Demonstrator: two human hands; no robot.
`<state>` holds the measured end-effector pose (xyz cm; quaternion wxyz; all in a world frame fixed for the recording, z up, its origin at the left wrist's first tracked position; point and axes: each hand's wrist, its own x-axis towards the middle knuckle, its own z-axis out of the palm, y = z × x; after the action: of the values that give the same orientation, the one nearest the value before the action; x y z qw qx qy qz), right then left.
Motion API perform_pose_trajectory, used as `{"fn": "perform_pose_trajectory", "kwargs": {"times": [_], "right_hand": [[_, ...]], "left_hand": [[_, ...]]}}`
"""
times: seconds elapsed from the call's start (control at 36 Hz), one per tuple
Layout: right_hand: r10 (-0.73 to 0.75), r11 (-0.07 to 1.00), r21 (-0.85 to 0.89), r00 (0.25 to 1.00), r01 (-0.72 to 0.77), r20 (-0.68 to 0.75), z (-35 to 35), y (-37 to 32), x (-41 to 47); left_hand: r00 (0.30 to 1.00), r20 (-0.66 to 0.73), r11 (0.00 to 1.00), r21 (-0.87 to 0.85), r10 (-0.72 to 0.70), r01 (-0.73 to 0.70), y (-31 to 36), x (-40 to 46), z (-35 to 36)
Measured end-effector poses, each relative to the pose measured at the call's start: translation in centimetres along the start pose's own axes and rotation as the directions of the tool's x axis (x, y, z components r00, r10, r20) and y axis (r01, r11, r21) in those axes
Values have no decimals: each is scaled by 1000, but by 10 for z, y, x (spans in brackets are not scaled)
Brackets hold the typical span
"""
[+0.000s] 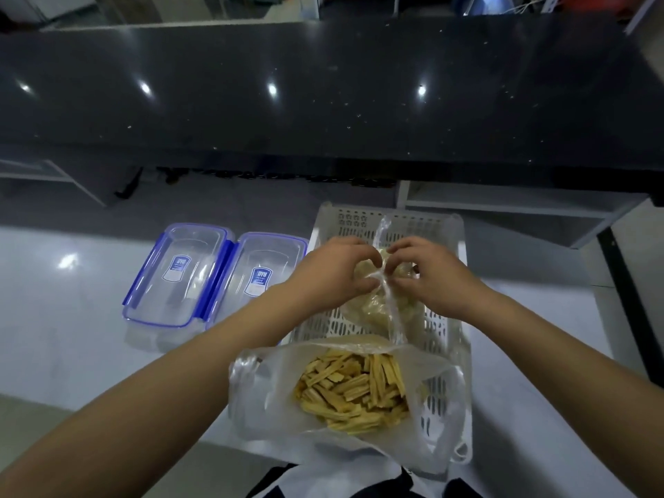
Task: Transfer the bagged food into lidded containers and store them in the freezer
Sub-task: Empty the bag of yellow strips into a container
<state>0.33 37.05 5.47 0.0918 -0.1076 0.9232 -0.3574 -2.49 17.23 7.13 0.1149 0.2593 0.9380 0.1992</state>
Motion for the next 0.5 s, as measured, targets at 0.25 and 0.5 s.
{"fn": "perform_pose_trajectory", "kwargs": {"times": [0.25,0.5], "right_hand": [[-28,1000,-14,998,28,-59,0,-5,-13],[21,1000,12,990,-19,-142,3,-3,-24]], "left_hand": [[998,55,999,16,28,-29,3,8,-5],[997,2,995,-74,72,-71,-13,2,-3]]}}
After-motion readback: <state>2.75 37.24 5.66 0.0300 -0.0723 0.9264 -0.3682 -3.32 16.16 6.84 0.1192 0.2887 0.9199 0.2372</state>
